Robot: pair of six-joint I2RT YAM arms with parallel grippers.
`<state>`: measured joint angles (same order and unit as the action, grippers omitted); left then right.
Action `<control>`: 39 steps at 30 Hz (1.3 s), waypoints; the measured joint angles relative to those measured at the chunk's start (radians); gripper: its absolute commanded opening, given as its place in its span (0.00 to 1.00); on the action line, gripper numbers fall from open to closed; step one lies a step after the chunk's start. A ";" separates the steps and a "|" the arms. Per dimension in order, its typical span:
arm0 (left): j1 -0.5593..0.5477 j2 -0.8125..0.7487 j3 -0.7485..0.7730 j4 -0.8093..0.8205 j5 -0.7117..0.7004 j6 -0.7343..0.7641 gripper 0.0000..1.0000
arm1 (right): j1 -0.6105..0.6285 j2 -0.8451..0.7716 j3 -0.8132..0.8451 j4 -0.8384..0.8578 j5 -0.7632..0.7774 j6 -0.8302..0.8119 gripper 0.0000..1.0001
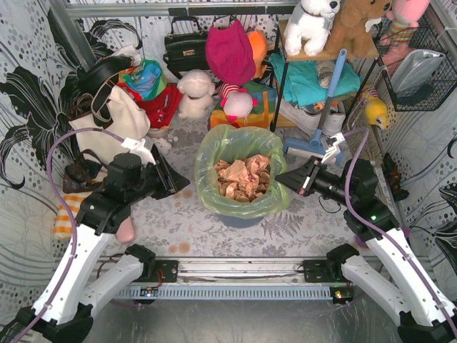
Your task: Tie the trash bag
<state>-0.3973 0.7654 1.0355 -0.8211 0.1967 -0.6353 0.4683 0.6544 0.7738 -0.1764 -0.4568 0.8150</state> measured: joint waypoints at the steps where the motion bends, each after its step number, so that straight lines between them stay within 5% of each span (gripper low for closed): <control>1: 0.000 -0.009 -0.006 -0.002 0.004 -0.003 0.50 | 0.000 -0.001 0.002 -0.004 0.000 -0.004 0.00; 15: 0.000 -0.325 -0.444 0.257 0.232 -0.374 0.52 | 0.000 -0.045 0.021 -0.073 0.014 -0.027 0.00; 25: 0.000 -0.321 -0.552 0.480 0.282 -0.495 0.53 | 0.000 -0.027 0.021 -0.060 0.015 -0.022 0.00; 28: 0.000 -0.298 -0.573 0.522 0.289 -0.498 0.49 | 0.000 -0.024 0.021 -0.048 0.014 -0.019 0.00; 34: 0.000 -0.291 -0.628 0.605 0.299 -0.529 0.01 | 0.000 -0.017 0.021 -0.029 0.015 -0.014 0.00; 39: 0.000 -0.289 -0.608 0.580 0.300 -0.512 0.00 | 0.000 -0.017 0.021 -0.024 0.014 -0.011 0.00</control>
<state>-0.3973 0.4767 0.4278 -0.2409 0.4965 -1.1469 0.4683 0.6376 0.7948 -0.2008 -0.4423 0.8040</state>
